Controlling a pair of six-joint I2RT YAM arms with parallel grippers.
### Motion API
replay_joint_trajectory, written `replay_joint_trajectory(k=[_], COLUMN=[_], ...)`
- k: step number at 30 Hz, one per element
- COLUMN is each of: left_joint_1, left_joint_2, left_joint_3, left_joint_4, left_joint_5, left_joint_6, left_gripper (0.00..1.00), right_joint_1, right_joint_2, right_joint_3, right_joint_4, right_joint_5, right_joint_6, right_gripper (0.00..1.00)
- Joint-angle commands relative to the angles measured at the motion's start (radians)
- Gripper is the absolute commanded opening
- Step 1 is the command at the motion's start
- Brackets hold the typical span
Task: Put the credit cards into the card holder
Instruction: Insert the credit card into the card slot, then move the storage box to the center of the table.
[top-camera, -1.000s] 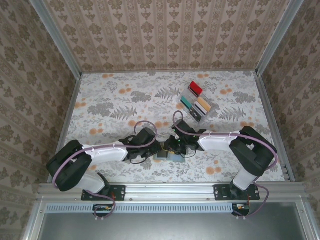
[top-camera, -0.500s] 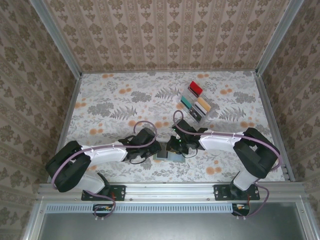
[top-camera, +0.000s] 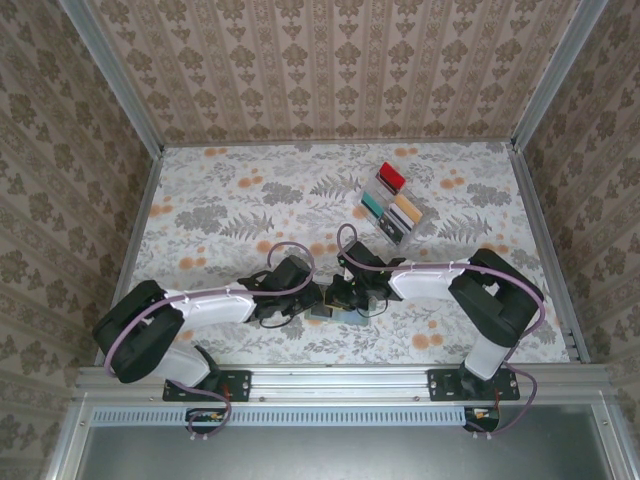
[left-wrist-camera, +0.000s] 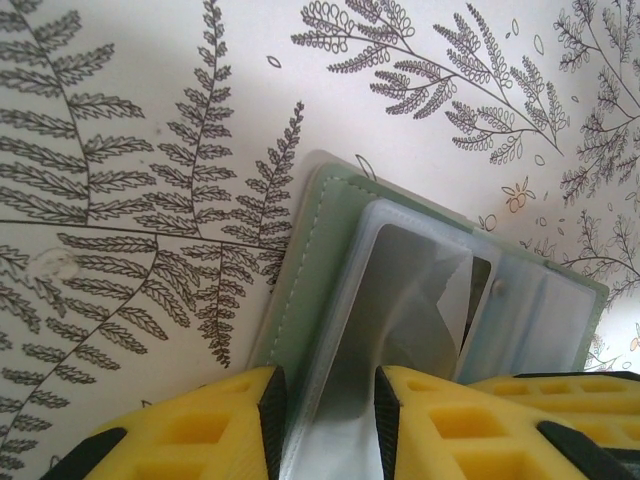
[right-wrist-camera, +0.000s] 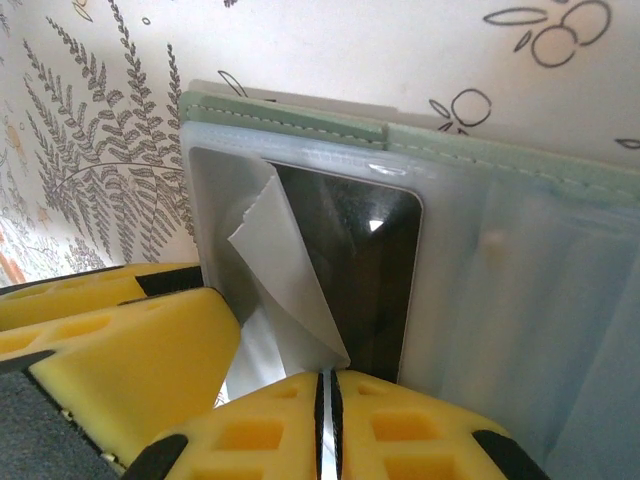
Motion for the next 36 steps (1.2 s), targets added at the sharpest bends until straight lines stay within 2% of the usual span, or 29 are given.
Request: replay_joint_trajectory(k=[1, 8, 10, 12, 16, 18, 20, 24, 25, 27, 29, 32, 34, 36], left_joint_1=[0.001, 0.004, 0.005, 0.010, 0.028, 0.041, 0.056, 0.079, 0.082, 0.091, 0.098, 0.105, 0.109, 0.113], left_joint_2=[-0.012, -0.087, -0.098, -0.106, -0.102, -0.101, -0.098, -0.095, -0.094, -0.094, -0.094, -0.097, -0.094, -0.093], left_joint_3=[-0.010, 0.031, 0.056, 0.084, 0.122, 0.125, 0.125, 0.136, 0.137, 0.143, 0.144, 0.143, 0.138, 0.137], left_joint_4=[-0.036, -0.168, -0.197, -0.215, -0.220, -0.208, -0.187, -0.179, -0.177, -0.175, -0.176, -0.176, -0.173, -0.169], left_joint_5=[-0.026, -0.110, -0.130, -0.141, -0.135, -0.126, -0.107, -0.084, -0.080, -0.071, -0.067, -0.059, -0.057, -0.052], left_joint_6=[-0.007, 0.047, 0.078, 0.111, 0.153, 0.159, 0.164, 0.180, 0.184, 0.189, 0.194, 0.194, 0.191, 0.192], left_gripper=[0.34, 0.40, 0.41, 0.44, 0.46, 0.46, 0.47, 0.47, 0.48, 0.48, 0.48, 0.48, 0.48, 0.48], right_joint_1=[0.006, -0.056, -0.101, -0.166, -0.312, -0.410, -0.501, -0.626, -0.665, -0.711, -0.736, -0.749, -0.749, -0.750], right_joint_2=[-0.051, -0.234, -0.273, -0.297, -0.271, -0.235, -0.190, -0.118, -0.083, -0.018, 0.049, 0.111, 0.155, 0.179], right_joint_3=[0.042, 0.178, 0.221, 0.285, 0.410, 0.458, 0.514, 0.577, 0.611, 0.668, 0.719, 0.756, 0.796, 0.811], right_joint_4=[-0.063, -0.483, -0.568, -0.641, -0.745, -0.744, -0.733, -0.666, -0.671, -0.684, -0.705, -0.723, -0.767, -0.780], right_joint_5=[0.029, 0.316, 0.393, 0.465, 0.617, 0.574, 0.486, 0.384, 0.313, 0.221, 0.186, 0.170, 0.226, 0.251], right_joint_6=[-0.048, -0.283, -0.362, -0.454, -0.587, -0.632, -0.661, -0.694, -0.696, -0.708, -0.741, -0.817, -0.855, -0.900], right_gripper=[0.16, 0.23, 0.26, 0.34, 0.47, 0.58, 0.62, 0.79, 0.78, 0.70, 0.53, 0.50, 0.46, 0.45])
